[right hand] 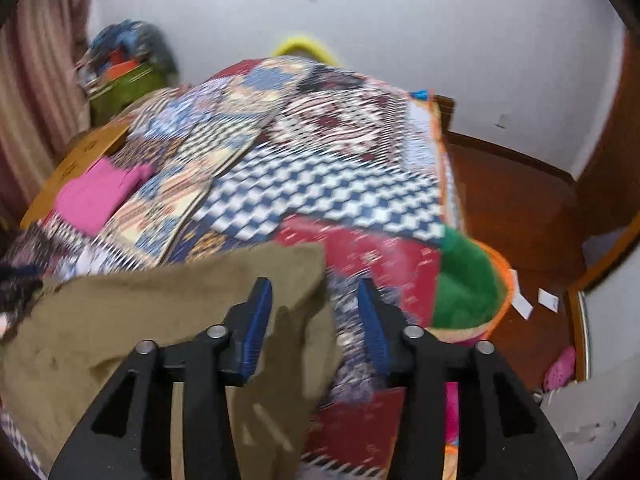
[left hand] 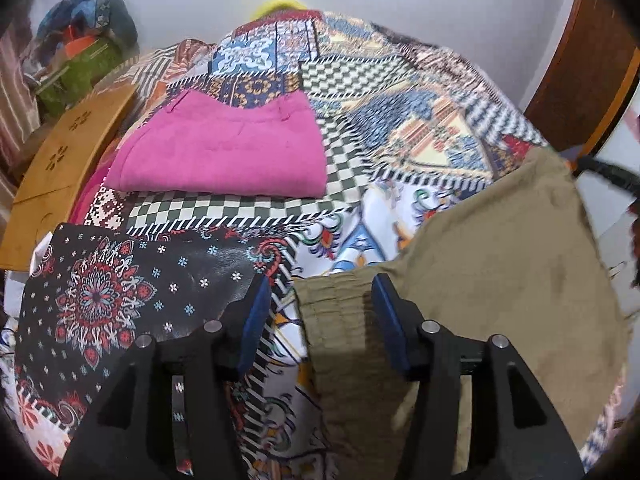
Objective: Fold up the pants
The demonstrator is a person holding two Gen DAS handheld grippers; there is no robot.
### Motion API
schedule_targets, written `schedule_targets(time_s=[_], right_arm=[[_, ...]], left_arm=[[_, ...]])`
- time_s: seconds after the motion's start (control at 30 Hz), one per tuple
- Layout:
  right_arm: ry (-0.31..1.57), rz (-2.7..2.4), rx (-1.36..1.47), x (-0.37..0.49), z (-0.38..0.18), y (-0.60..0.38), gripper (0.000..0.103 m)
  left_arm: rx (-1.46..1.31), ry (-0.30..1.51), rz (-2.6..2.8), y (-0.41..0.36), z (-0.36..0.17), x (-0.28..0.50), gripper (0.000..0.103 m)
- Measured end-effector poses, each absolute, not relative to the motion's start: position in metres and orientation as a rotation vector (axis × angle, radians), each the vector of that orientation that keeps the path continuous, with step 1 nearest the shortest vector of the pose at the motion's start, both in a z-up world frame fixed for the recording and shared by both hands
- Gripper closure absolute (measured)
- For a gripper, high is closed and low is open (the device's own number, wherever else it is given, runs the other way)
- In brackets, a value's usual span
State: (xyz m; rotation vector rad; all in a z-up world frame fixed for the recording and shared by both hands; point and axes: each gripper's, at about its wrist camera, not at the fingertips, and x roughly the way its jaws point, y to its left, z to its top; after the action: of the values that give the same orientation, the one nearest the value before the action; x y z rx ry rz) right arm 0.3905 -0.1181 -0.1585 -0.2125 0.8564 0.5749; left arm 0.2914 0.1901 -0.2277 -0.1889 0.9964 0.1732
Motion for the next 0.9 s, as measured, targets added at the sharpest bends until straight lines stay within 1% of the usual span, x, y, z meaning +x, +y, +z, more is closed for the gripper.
schedule_targets(time_s=[0.1, 0.2, 0.3, 0.33, 0.37, 0.43, 0.47, 0.6, 0.67, 0.77, 0.8, 0.9], right_arm=[[0.922, 0.594, -0.188, 0.394, -0.184, -0.109, 0.062], [0.984, 0.627, -0.131, 0.398, -0.200, -0.107, 0.062], [0.994, 0.659, -0.047, 0.402, -0.204, -0.114, 0.074], [0.986, 0.648, -0.048, 0.402, -0.203, -0.116, 0.080], [0.973, 0.640, -0.068, 0.400, -0.202, -0.116, 0.083], [0.943, 0.613, -0.130, 0.396, -0.200, -0.114, 0.087], [0.931, 0.605, -0.149, 0.394, -0.199, -0.113, 0.089], [0.910, 0.524, -0.263, 0.391, -0.199, -0.116, 0.090], [0.898, 0.432, -0.305, 0.396, -0.198, -0.127, 0.093], [0.927, 0.317, -0.263, 0.404, -0.193, -0.166, 0.094], [0.929, 0.315, -0.222, 0.399, -0.185, -0.181, 0.094], [0.892, 0.316, -0.222, 0.379, -0.160, -0.199, 0.093]], left_arm=[[-0.136, 0.998, 0.162, 0.179, -0.223, 0.286, 0.050], [-0.092, 1.026, 0.156, 0.169, -0.231, 0.285, 0.050], [-0.080, 1.050, 0.157, 0.163, -0.243, 0.286, 0.050], [-0.074, 1.047, 0.158, 0.162, -0.245, 0.285, 0.050], [-0.073, 1.043, 0.159, 0.162, -0.245, 0.285, 0.050], [-0.079, 1.044, 0.159, 0.163, -0.245, 0.285, 0.048], [-0.077, 1.044, 0.161, 0.163, -0.246, 0.285, 0.046], [-0.070, 1.038, 0.172, 0.165, -0.250, 0.285, 0.038], [-0.064, 1.036, 0.180, 0.167, -0.253, 0.285, 0.031], [-0.102, 1.044, 0.172, 0.172, -0.255, 0.286, 0.031], [-0.109, 1.047, 0.174, 0.173, -0.253, 0.286, 0.031], [-0.088, 1.042, 0.207, 0.172, -0.244, 0.283, 0.032]])
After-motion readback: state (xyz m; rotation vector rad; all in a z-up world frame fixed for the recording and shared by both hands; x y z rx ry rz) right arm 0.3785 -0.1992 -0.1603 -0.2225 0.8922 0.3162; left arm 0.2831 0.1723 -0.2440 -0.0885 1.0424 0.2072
